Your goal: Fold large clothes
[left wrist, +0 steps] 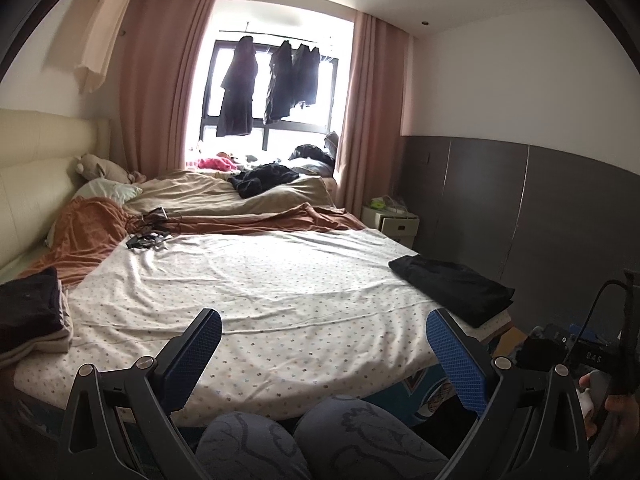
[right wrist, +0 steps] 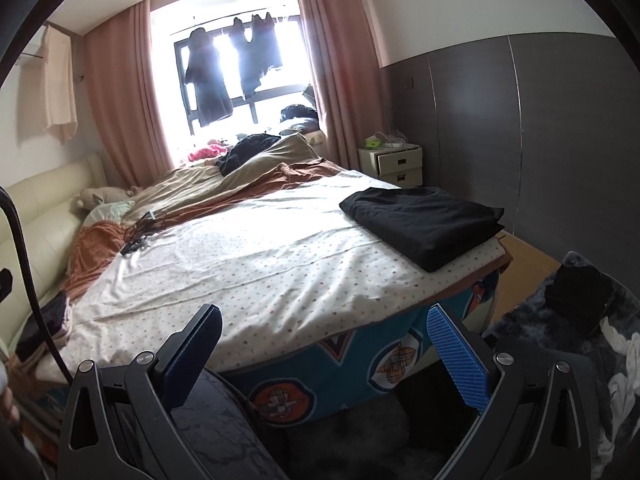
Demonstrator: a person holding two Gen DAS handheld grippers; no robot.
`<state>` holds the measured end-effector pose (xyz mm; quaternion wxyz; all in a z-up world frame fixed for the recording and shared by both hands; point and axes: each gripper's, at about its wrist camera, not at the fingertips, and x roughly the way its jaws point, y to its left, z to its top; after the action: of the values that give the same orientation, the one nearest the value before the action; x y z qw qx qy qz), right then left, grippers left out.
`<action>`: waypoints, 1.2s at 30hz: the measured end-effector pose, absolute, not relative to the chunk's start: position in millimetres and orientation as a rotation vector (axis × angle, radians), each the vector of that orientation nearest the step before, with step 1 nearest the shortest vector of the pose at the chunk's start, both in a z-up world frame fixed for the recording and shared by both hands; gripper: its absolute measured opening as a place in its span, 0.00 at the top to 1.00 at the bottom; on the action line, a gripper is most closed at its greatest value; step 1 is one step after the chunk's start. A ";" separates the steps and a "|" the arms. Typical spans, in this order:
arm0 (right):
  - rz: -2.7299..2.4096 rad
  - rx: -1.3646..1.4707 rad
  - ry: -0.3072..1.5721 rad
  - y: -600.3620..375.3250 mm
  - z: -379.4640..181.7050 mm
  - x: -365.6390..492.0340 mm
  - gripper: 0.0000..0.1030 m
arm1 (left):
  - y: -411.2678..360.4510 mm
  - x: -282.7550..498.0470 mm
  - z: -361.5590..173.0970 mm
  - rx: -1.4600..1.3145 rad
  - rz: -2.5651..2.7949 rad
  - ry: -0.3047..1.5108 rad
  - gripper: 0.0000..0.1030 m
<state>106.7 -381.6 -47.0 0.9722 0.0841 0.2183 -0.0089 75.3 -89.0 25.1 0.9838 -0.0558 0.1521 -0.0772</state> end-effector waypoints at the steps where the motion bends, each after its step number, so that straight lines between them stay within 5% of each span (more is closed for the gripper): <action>1: -0.019 0.173 0.441 -382.4 -47.5 108.1 0.00 | -88.9 75.1 25.6 -0.113 -0.156 0.305 0.01; 36: -0.006 0.187 0.425 -385.4 -49.9 108.5 0.00 | -92.8 64.8 30.6 -0.133 -0.150 0.288 0.00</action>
<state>108.5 -385.4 -49.9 0.9731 0.0927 0.2107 -0.0029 64.8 -92.8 30.6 0.9847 -0.0659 0.1433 -0.0746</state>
